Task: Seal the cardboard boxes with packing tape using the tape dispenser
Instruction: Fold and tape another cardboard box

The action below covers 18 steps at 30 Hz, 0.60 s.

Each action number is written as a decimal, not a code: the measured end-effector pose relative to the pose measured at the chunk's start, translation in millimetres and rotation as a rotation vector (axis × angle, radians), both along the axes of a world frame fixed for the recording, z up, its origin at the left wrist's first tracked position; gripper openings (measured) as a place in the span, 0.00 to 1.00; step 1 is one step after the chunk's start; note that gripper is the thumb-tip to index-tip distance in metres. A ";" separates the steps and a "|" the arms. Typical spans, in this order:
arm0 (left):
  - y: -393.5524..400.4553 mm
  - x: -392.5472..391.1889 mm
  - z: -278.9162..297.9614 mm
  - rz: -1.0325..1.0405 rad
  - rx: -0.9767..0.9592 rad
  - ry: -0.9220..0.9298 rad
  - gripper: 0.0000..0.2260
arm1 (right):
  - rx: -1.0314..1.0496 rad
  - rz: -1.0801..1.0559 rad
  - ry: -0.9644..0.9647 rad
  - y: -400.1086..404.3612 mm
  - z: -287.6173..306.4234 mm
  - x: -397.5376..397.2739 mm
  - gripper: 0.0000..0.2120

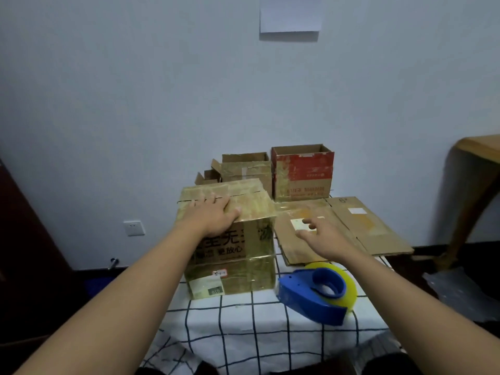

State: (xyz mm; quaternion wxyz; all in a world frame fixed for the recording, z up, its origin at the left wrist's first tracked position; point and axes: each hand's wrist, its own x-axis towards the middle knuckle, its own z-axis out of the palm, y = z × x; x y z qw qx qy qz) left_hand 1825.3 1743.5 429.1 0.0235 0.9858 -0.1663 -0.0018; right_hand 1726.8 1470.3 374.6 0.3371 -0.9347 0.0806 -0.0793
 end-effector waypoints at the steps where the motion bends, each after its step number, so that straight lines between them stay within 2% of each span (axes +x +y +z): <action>1: -1.9 -1.6 -3.4 0.005 -0.002 0.014 0.32 | -0.069 0.033 0.059 -3.7 -6.9 -7.9 0.27; 6: -1.3 -2.5 -12.5 0.005 -0.016 -0.050 0.32 | -0.378 0.206 0.317 -13.9 -40.6 -39.1 0.38; 10: 1.3 -1.9 -17.0 0.006 -0.043 -0.093 0.33 | -0.483 0.277 0.500 -19.9 -60.3 -53.6 0.42; 12: 0.5 -0.3 -17.9 -0.002 -0.046 -0.108 0.32 | -0.531 0.280 0.506 -20.4 -67.5 -58.4 0.35; 15: -0.2 1.7 -19.0 -0.004 -0.043 -0.107 0.32 | -0.533 0.290 0.433 -18.6 -72.8 -65.2 0.18; 18: 0.6 1.9 -19.6 -0.007 -0.051 -0.096 0.32 | -0.507 0.299 0.365 -19.8 -70.2 -71.7 0.15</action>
